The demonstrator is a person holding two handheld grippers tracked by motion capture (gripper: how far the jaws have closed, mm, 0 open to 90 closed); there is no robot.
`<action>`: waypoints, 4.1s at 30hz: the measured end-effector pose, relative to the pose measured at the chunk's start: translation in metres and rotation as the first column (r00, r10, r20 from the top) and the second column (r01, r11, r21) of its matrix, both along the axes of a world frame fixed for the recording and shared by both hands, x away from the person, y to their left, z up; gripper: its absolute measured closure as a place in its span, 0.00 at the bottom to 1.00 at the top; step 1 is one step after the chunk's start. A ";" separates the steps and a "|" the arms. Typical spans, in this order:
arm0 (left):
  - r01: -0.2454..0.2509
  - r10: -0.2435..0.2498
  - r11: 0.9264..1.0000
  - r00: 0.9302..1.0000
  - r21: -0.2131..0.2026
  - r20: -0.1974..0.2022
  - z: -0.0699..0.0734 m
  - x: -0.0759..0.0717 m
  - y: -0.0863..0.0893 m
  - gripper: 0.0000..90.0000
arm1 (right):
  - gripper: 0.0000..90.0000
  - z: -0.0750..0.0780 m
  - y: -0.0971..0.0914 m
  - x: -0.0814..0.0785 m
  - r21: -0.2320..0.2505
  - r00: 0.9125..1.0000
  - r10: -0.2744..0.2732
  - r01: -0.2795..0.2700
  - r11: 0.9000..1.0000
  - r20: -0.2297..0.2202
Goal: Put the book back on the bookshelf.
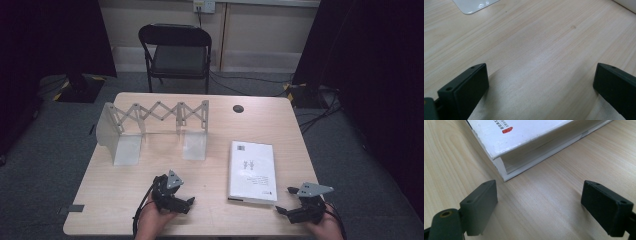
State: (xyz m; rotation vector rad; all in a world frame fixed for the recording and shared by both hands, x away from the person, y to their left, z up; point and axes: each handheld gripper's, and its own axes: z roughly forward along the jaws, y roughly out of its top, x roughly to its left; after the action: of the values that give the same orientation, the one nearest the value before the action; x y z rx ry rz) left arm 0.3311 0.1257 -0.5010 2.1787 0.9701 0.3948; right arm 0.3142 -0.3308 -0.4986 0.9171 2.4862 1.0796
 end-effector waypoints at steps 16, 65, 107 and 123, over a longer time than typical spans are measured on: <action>0.041 -0.038 0.997 0.998 0.058 -0.055 0.010 0.003 -0.011 0.07 | 0.15 0.000 0.000 -0.001 -0.001 1.000 -0.008 0.008 1.000 0.005; 0.240 -0.242 0.970 0.965 -0.028 -0.103 0.025 -0.016 -0.079 0.29 | 0.53 0.008 0.039 0.005 -0.017 0.999 0.043 -0.044 0.999 -0.019; 0.265 -0.265 0.964 0.961 -0.011 -0.077 0.016 0.007 -0.133 0.39 | 0.57 0.020 0.043 0.004 -0.068 0.999 0.048 -0.048 0.996 -0.007; 0.215 -0.217 0.976 0.973 -0.023 -0.084 0.032 0.017 -0.130 0.18 | 0.60 0.033 0.041 0.002 -0.002 0.998 0.036 -0.036 0.999 0.044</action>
State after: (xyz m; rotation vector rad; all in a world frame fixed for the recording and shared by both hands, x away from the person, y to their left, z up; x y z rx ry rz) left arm 0.3482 -0.0039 -0.4687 2.2759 0.7672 0.1920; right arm 0.3165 -0.2902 -0.4658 0.8421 2.4767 1.0971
